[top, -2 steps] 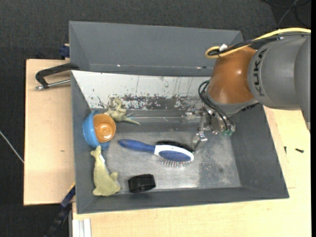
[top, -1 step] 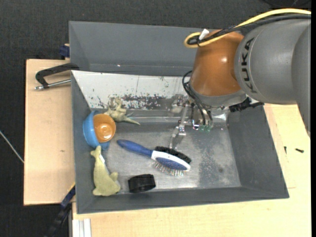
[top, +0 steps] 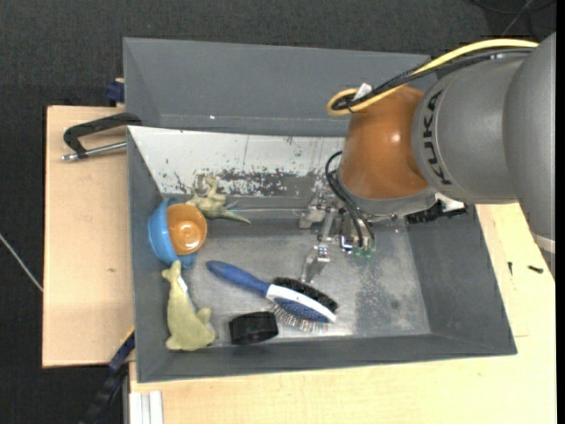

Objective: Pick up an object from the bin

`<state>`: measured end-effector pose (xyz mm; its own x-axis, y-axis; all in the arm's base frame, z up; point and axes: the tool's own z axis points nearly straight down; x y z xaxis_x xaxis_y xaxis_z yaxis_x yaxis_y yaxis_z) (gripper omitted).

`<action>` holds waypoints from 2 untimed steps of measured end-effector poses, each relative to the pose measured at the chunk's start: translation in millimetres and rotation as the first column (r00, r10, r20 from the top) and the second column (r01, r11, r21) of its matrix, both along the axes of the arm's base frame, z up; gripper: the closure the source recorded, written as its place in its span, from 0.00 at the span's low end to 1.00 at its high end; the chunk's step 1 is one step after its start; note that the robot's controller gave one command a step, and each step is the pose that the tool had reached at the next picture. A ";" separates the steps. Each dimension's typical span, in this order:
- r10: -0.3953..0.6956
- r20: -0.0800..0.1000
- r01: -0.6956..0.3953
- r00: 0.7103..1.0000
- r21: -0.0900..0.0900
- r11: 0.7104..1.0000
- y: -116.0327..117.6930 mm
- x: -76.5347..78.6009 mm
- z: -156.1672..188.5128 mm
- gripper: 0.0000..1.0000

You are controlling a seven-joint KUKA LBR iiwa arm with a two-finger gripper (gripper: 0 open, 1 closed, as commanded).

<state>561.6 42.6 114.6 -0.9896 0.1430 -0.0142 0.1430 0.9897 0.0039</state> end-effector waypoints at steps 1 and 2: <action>0.070 -0.008 -0.070 0.997 0.000 0.998 16.2 -67.4 27.7 0.00; 0.241 -0.023 -0.241 0.970 0.002 0.970 44.7 -72.0 -31.0 0.00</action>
Offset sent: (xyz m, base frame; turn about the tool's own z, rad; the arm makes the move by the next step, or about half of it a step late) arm -0.0680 0.0147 0.0245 -0.0698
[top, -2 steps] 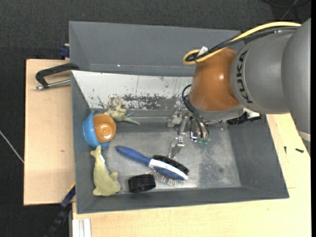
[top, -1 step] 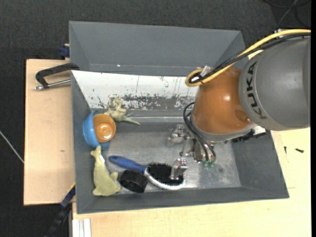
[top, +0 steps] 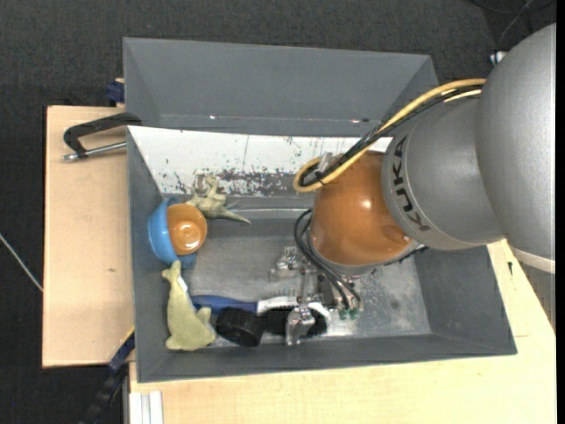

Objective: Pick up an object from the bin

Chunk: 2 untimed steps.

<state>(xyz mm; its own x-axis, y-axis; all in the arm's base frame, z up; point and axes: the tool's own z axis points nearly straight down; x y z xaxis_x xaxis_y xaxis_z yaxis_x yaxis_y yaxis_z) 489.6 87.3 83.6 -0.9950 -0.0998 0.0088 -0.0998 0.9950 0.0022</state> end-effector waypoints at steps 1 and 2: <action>-0.002 0.004 0.002 1.000 0.000 1.000 -0.8 0.9 1.2 1.00; 0.026 0.022 -0.026 0.999 0.001 1.000 10.2 14.6 172.4 1.00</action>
Offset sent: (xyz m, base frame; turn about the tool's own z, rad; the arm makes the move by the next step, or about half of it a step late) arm 0.0000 0.0000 0.0000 0.0000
